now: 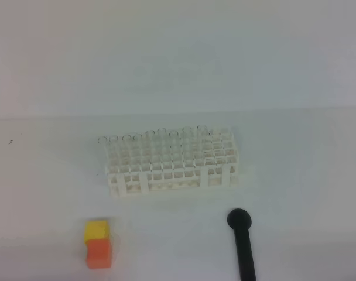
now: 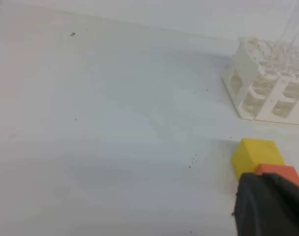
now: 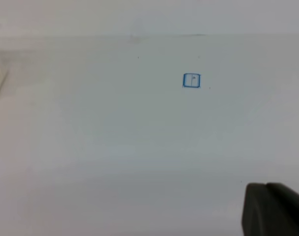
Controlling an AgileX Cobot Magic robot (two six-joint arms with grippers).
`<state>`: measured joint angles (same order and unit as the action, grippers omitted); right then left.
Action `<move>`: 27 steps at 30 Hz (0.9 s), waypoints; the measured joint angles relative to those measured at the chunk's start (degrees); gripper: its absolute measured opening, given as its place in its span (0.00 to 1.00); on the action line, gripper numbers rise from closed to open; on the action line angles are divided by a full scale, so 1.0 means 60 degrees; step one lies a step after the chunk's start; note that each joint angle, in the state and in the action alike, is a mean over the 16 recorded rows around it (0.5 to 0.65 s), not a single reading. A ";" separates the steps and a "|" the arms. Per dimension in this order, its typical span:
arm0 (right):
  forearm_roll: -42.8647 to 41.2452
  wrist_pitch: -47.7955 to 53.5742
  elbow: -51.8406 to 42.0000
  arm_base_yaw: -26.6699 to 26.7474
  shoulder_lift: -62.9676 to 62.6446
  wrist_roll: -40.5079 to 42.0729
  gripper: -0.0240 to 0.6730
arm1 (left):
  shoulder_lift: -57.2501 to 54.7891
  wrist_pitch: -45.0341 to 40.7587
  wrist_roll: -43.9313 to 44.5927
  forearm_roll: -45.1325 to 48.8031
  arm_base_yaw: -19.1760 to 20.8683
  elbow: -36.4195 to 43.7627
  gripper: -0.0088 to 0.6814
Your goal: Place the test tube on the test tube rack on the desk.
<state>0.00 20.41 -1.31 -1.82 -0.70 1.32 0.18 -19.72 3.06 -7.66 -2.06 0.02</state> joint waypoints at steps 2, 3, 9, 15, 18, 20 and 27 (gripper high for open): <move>0.0000 0.0002 0.0000 -0.0002 0.0000 0.0000 0.03 | 0.0000 0.0002 0.0002 0.0000 0.0000 0.0000 0.01; 0.0000 0.0004 0.0000 -0.0002 0.0000 0.0000 0.03 | 0.0000 0.0004 0.0003 0.0000 0.0000 0.0000 0.01; 0.0000 0.0011 0.0000 -0.0007 0.0000 0.0000 0.03 | 0.0000 0.0011 0.0009 0.0000 -0.0048 0.0000 0.01; 0.0000 0.0018 0.0000 -0.0007 0.0000 -0.0003 0.03 | 0.0000 0.0017 0.0009 0.0000 -0.0139 0.0000 0.01; 0.0000 0.0021 0.0000 -0.0007 0.0000 -0.0010 0.03 | 0.0000 0.0017 0.0009 0.0000 -0.0184 0.0000 0.01; 0.0000 0.0022 0.0000 -0.0007 0.0000 -0.0015 0.03 | 0.0000 0.0017 0.0009 0.0000 -0.0214 0.0000 0.01; 0.0000 0.0022 0.0000 -0.0007 0.0000 -0.0035 0.03 | 0.0000 0.0021 0.0009 0.0000 -0.0241 0.0000 0.01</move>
<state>0.00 20.55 -1.31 -1.87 -0.70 1.11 0.18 -19.59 3.12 -7.66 -3.51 0.02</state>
